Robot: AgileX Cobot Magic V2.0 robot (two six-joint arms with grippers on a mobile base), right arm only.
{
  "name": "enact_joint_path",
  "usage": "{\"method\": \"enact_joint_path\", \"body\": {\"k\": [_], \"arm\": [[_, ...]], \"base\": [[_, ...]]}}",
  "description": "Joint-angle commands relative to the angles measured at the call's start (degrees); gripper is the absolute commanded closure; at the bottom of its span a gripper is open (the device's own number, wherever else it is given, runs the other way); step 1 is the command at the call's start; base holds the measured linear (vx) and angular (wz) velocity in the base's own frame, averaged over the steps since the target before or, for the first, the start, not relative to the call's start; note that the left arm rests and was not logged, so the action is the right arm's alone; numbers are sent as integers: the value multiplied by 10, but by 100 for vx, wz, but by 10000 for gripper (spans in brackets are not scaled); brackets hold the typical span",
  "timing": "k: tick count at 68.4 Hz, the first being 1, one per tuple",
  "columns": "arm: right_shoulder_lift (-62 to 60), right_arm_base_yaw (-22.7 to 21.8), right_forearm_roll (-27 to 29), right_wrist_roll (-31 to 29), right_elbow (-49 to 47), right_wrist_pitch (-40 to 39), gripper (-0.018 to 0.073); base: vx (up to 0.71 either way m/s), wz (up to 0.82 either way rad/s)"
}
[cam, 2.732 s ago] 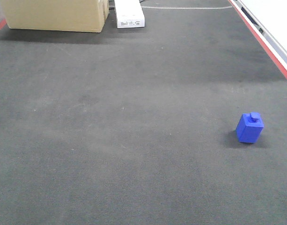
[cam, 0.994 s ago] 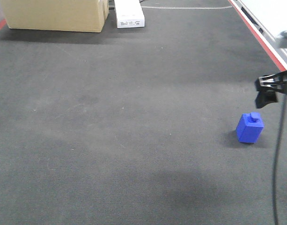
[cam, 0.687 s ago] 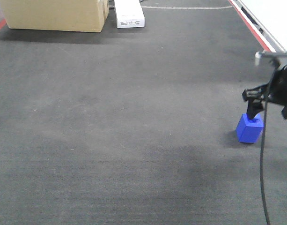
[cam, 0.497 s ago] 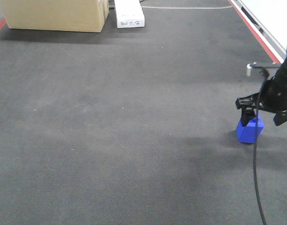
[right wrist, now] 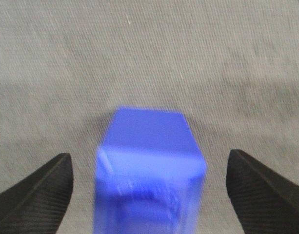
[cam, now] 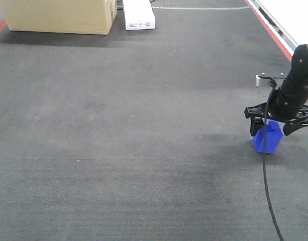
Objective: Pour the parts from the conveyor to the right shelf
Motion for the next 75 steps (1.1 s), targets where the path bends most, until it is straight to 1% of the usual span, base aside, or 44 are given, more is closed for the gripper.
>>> {"method": "enact_joint_path", "body": {"k": [1,13,20,28,42,43,59,75], "arm": [[-21,-3,1,-7,-20,10,-35],[-2,-3,1,-8,-20,32,-16],[0,-3,1,-8,-20,32,34],[0,-3,1,-8,-22,27,181],[0,-3,-1,-11,-22,10,565],[0,-3,-1,-11,-22,9,577],[-15,-2,-1,-18,-22,-4,569],[-95,-2,9,-21,-22,-32,569]], "base": [[0,0],[0,0],[0,0],[0,0],[0,0],[0,0],[0,0],[0,0]]}}
